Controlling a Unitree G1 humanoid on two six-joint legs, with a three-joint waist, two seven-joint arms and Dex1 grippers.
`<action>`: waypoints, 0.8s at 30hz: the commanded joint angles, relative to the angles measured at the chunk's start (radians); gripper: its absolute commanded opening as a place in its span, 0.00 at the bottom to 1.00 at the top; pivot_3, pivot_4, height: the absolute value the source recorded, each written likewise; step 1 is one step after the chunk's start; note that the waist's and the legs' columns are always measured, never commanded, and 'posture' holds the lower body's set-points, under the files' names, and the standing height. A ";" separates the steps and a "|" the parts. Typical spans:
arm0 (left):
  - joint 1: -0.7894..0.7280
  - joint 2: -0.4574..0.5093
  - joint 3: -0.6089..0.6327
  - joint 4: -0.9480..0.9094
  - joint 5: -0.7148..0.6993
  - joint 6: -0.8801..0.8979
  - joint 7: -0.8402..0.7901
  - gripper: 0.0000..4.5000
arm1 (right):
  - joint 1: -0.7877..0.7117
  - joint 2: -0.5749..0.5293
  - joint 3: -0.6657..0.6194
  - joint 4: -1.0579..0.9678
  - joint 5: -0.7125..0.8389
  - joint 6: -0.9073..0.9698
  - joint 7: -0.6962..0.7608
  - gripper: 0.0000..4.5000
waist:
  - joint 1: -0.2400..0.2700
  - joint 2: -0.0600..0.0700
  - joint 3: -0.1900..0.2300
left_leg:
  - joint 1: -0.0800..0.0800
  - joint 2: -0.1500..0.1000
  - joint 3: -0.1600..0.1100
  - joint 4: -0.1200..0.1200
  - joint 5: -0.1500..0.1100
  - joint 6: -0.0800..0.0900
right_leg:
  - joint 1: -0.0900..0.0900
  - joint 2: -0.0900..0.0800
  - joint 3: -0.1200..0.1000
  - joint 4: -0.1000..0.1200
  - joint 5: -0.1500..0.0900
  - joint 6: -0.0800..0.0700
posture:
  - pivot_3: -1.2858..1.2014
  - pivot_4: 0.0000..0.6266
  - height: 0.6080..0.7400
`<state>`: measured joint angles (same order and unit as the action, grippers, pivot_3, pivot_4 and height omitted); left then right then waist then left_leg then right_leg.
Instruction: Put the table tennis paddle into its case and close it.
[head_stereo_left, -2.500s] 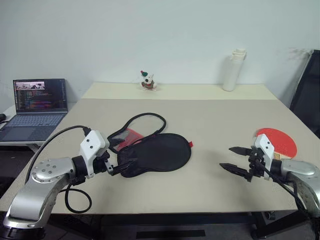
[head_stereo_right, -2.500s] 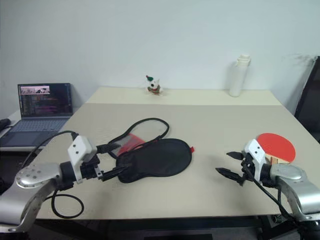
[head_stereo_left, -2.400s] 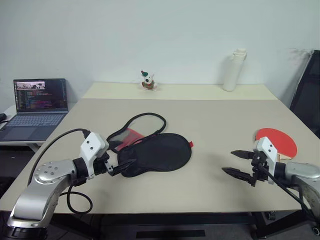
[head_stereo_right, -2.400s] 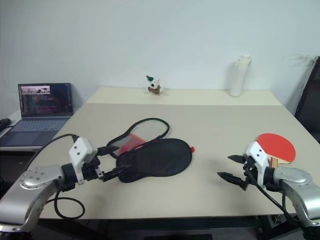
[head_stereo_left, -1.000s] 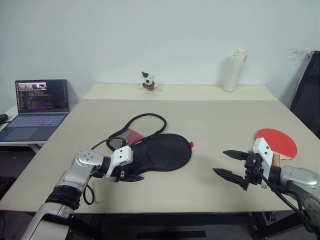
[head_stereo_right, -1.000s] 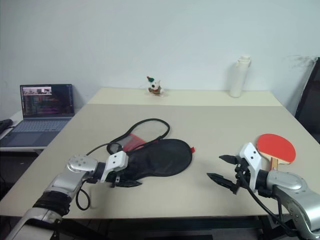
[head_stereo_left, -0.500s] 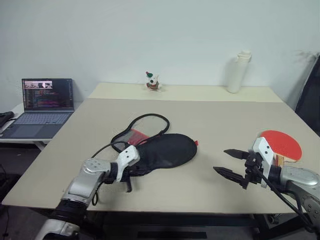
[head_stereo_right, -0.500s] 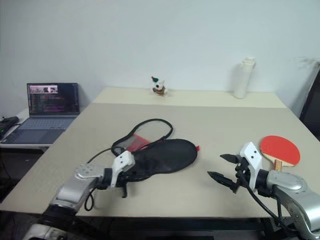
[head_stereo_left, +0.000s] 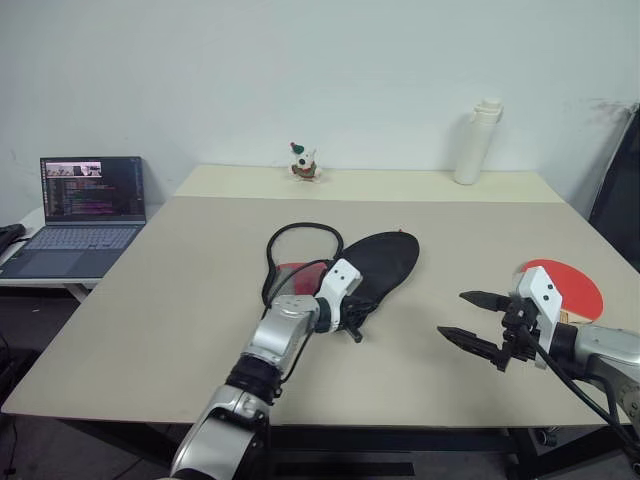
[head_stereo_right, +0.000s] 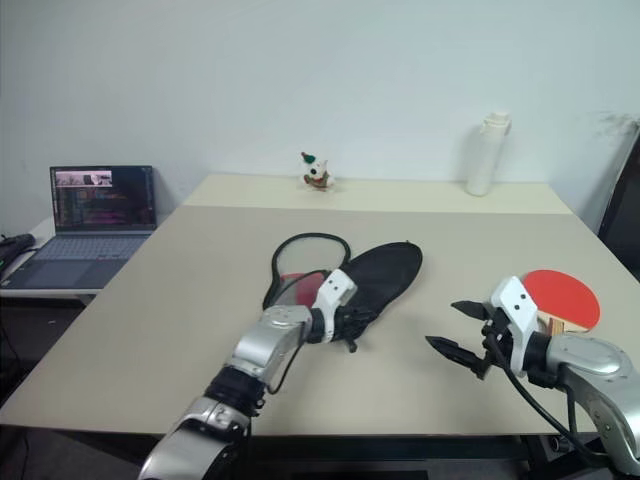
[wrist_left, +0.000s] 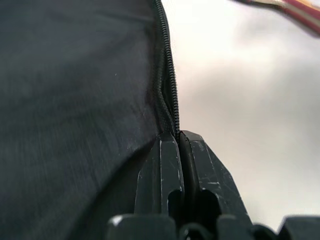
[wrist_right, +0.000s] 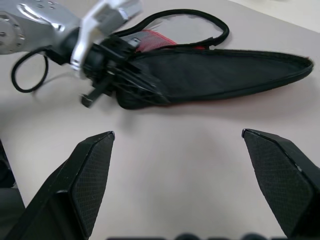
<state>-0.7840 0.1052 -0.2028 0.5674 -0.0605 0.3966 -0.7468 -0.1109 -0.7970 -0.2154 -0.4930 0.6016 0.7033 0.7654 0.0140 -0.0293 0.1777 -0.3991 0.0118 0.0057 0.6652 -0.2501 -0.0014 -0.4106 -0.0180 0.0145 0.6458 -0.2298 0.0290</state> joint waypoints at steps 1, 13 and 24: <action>-0.070 -0.041 -0.004 0.078 0.011 -0.045 0.021 0.01 | -0.001 -0.015 -0.035 -0.013 0.004 -0.016 0.005 1.00 | 0.000 0.000 0.000 | 0.000 0.000 0.000 0.000 0.000 0.000 | 0.000 0.000 0.000 0.000 0.000 0.000 | 0.52 0.24 1.00; 0.029 0.105 0.051 -0.153 -0.038 -0.035 -0.083 0.71 | -0.040 0.020 0.005 0.013 0.007 0.000 -0.031 1.00 | -0.021 0.000 0.000 | 0.001 0.002 0.000 -0.001 0.000 0.000 | 0.000 0.000 0.001 0.001 0.000 0.000 | 0.52 0.24 1.00; 0.252 0.396 0.306 -0.419 -0.241 0.035 -0.177 0.87 | -0.284 0.267 0.137 0.177 -0.016 0.220 -0.304 1.00 | -0.031 0.000 0.000 | 0.001 0.004 0.000 0.000 0.000 0.000 | 0.000 -0.002 0.001 0.002 0.001 -0.001 | 0.52 0.24 1.00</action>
<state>-0.5314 0.4812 0.0553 0.1973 -0.2733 0.4353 -0.9258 -0.3709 -0.5463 -0.0964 -0.3313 0.5996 0.8918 0.5149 -0.0174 -0.0292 0.1778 -0.3978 0.0158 0.0055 0.6647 -0.2498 -0.0018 -0.4112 -0.0198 0.0156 0.6476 -0.2289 0.0269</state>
